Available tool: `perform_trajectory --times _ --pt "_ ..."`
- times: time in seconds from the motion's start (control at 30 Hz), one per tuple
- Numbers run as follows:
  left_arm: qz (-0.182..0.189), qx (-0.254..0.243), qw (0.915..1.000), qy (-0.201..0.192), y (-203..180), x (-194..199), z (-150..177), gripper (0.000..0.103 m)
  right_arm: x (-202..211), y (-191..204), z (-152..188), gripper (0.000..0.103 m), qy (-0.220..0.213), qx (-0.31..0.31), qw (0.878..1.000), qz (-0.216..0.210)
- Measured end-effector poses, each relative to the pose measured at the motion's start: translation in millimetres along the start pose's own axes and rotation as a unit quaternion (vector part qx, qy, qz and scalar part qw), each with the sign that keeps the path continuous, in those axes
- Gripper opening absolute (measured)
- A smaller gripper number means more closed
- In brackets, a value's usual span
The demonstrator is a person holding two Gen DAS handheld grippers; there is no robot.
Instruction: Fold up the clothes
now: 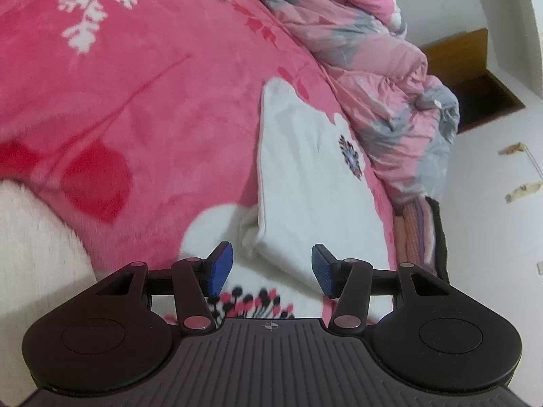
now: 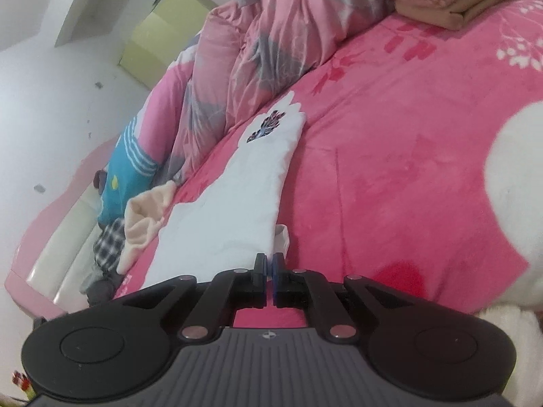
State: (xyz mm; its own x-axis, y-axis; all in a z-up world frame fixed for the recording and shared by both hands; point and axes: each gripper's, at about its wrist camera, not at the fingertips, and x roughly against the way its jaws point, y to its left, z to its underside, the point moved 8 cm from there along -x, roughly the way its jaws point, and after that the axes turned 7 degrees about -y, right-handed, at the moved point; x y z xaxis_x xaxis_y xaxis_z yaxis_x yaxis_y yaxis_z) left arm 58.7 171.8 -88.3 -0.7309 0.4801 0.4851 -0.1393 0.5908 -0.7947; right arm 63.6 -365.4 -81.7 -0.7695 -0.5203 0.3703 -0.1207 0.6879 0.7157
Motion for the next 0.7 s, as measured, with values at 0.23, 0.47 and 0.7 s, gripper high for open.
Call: perform_trajectory --times 0.23,0.47,0.7 --pt "0.020 0.024 0.9995 0.009 3 -7 15 0.051 11 -9 0 0.005 0.009 -0.112 0.994 -0.008" --pt "0.035 0.055 0.9978 0.010 6 -17 26 0.052 -28 -11 21 0.038 0.056 -0.240 0.968 -0.042" --pt "0.024 0.073 0.9968 -0.021 3 -36 17 0.053 -51 -28 21 0.037 0.035 -0.309 0.950 -0.020"
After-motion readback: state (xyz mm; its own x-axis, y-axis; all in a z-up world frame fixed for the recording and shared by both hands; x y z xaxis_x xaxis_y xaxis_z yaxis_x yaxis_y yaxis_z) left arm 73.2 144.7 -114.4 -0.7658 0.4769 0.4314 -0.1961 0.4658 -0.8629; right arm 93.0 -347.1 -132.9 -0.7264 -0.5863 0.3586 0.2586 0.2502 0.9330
